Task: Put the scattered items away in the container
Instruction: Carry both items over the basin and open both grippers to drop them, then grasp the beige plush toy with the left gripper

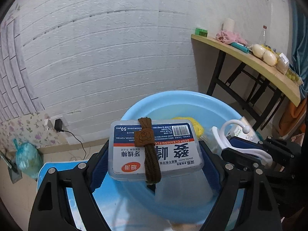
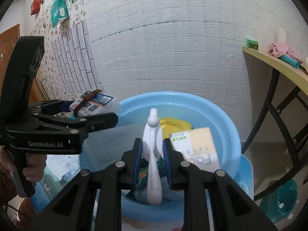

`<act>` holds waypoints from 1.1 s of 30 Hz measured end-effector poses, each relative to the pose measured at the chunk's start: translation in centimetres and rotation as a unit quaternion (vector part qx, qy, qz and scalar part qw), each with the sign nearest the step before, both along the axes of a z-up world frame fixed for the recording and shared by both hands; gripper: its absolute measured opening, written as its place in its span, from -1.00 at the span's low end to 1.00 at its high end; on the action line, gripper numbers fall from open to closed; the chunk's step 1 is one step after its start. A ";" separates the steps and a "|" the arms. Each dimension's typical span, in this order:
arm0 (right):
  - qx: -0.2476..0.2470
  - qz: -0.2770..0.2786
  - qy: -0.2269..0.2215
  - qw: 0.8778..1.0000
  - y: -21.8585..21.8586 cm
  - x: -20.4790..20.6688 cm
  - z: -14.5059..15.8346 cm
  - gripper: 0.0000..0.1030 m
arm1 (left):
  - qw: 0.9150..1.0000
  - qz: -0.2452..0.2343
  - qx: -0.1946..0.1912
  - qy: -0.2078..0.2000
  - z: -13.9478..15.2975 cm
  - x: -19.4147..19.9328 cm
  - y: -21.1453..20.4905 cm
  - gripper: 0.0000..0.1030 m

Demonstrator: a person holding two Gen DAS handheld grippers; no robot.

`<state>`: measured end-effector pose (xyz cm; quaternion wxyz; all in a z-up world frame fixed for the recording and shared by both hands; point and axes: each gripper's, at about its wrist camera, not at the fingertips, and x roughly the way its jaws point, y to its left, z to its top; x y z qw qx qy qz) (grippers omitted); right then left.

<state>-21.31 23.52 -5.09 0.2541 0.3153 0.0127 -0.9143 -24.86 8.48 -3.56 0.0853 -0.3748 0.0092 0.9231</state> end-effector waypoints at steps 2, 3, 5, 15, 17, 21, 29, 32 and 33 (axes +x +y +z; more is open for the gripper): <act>-0.003 0.003 -0.007 1.000 0.0 -0.7 -0.4 -0.58 | 1.000 -0.005 0.001 -0.008 -0.4 -0.6 0.1 0.65; -0.003 0.004 -0.009 1.000 -0.1 -0.9 -0.6 -0.57 | 1.000 -0.009 0.001 -0.012 -0.6 -0.9 0.2 0.65; -0.008 0.004 -0.010 1.000 -0.3 -1.0 -1.1 -0.57 | 1.000 -0.015 0.005 -0.019 -0.9 -1.2 0.3 0.65; -0.011 -0.006 0.000 1.000 0.1 0.6 -0.9 -0.45 | 1.000 -0.018 0.019 -0.008 -0.3 0.6 0.2 0.76; -0.015 -0.007 0.005 1.000 0.4 1.3 -0.3 -0.44 | 1.000 -0.016 0.020 -0.005 0.0 1.3 0.1 0.76; -0.018 -0.015 0.015 1.000 1.2 2.7 0.5 -0.44 | 1.000 -0.009 0.016 0.006 0.4 3.3 -0.5 0.79; -0.023 -0.038 0.019 0.999 3.2 6.1 1.4 -0.43 | 1.000 -0.008 0.005 0.026 0.0 8.1 -1.4 0.83; -0.024 -0.048 0.012 0.998 3.7 7.2 1.1 -0.43 | 1.000 -0.008 0.011 0.017 -0.6 9.4 -1.8 0.84; -0.024 -0.050 0.010 0.998 3.9 7.6 1.0 -0.42 | 1.000 -0.009 0.016 0.008 -1.1 9.7 -1.9 0.84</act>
